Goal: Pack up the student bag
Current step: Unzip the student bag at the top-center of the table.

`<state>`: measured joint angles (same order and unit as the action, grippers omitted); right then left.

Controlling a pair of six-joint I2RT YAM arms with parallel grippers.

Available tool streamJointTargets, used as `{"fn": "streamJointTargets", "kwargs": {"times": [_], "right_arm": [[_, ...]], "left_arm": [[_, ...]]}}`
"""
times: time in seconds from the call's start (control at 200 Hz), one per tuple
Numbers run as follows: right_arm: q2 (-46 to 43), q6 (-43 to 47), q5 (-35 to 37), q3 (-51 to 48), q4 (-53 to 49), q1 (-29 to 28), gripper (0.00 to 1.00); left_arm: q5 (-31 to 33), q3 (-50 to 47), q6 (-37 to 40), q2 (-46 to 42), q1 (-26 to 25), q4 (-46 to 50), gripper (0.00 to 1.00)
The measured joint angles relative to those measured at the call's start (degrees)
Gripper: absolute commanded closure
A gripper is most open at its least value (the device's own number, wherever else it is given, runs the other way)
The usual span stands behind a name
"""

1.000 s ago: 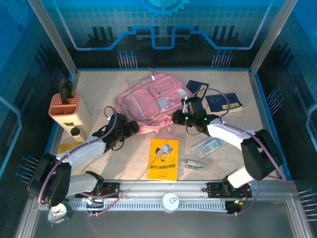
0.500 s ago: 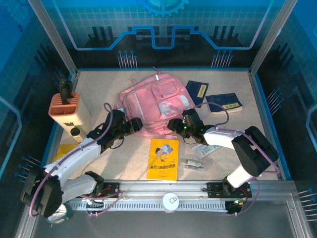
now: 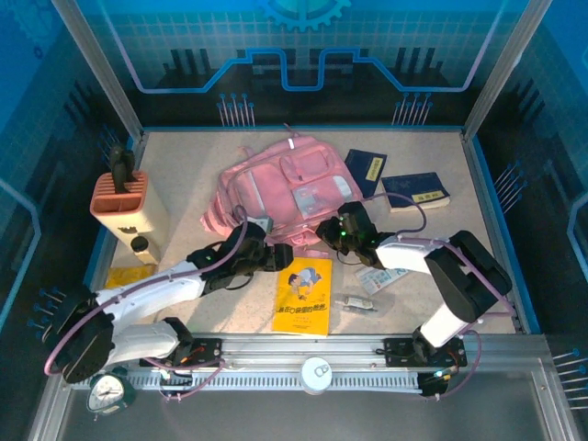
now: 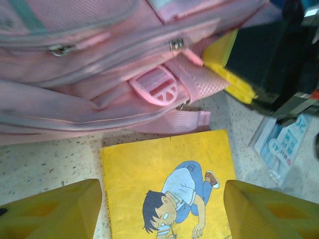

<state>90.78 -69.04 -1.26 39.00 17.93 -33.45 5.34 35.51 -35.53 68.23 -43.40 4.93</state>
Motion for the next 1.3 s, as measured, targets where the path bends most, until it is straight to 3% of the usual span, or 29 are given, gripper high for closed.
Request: {"fn": "streamJointTargets", "kwargs": {"times": [0.275, 0.64, 1.136, 1.301], "right_arm": [[-6.6, -0.6, 1.0, 3.7, -4.3, 0.0, 0.93], [-7.2, -1.1, 1.8, 6.6, -9.0, -0.3, 0.93], [-7.2, -3.0, 2.8, 7.8, -9.9, -0.4, 0.94], [-7.2, -3.2, 3.5, 7.8, -9.8, -0.3, 0.94]], "left_arm": [[1.2, 1.3, 8.7, 6.9, -3.4, -6.3, 0.34], [3.5, 4.7, 10.3, 16.0, -4.5, -15.4, 0.37], [18.3, 12.2, 5.7, 25.6, -6.1, -17.5, 0.44], [22.1, 14.1, 4.3, 27.5, -6.2, -17.5, 0.56]]}}
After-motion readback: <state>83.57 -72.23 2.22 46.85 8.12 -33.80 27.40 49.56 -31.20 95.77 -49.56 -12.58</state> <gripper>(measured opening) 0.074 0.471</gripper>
